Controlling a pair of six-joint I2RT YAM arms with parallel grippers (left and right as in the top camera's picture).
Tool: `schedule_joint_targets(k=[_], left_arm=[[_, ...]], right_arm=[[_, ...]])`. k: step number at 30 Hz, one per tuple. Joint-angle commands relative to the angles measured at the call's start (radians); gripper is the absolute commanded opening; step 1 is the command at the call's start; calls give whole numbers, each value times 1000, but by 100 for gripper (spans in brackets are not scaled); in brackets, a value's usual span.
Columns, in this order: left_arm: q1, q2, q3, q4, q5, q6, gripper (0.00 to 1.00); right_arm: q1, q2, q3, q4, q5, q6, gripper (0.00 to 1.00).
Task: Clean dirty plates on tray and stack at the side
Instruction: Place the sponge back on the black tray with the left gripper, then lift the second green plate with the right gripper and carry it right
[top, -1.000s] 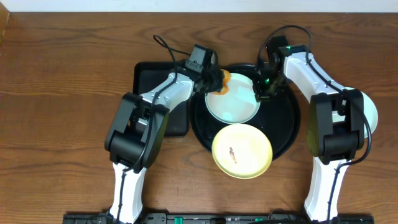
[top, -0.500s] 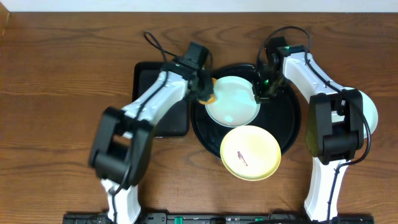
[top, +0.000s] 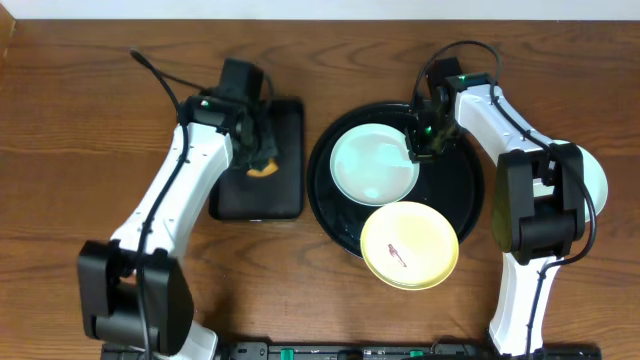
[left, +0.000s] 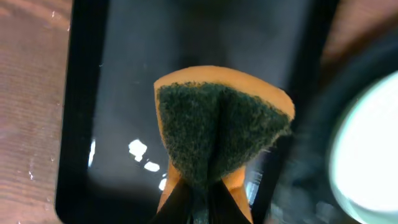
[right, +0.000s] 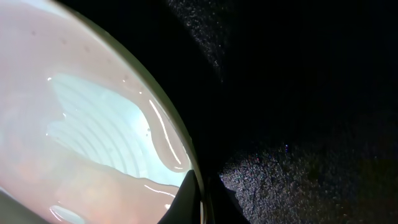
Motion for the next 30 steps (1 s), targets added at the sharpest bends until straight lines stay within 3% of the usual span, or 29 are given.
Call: schedule_joint_targets(k=[1, 4, 6, 10, 13, 20, 23, 30], left_arm=[[31, 58, -106, 83, -43, 70, 8], [58, 71, -113, 113, -42, 72, 17], [74, 58, -93, 93, -38, 72, 28], [99, -5, -31, 1, 21, 73, 42], [110, -88, -15, -50, 42, 72, 53], [112, -275, -15, -88, 40, 73, 68], [112, -317, -15, -87, 40, 72, 80], [112, -331, -15, -87, 40, 72, 82]], right_arm=[[-11, 16, -11, 23, 2, 14, 1], [-8, 16, -11, 23, -17, 10, 1], [-6, 16, -11, 23, -16, 9, 1], [-4, 16, -12, 32, -16, 2, 20], [-4, 16, -12, 44, -19, 2, 1], [3, -58, 16, 59, -19, -13, 1], [25, -145, 30, 89, 16, -18, 1], [149, -330, 32, 219, 148, -24, 1]])
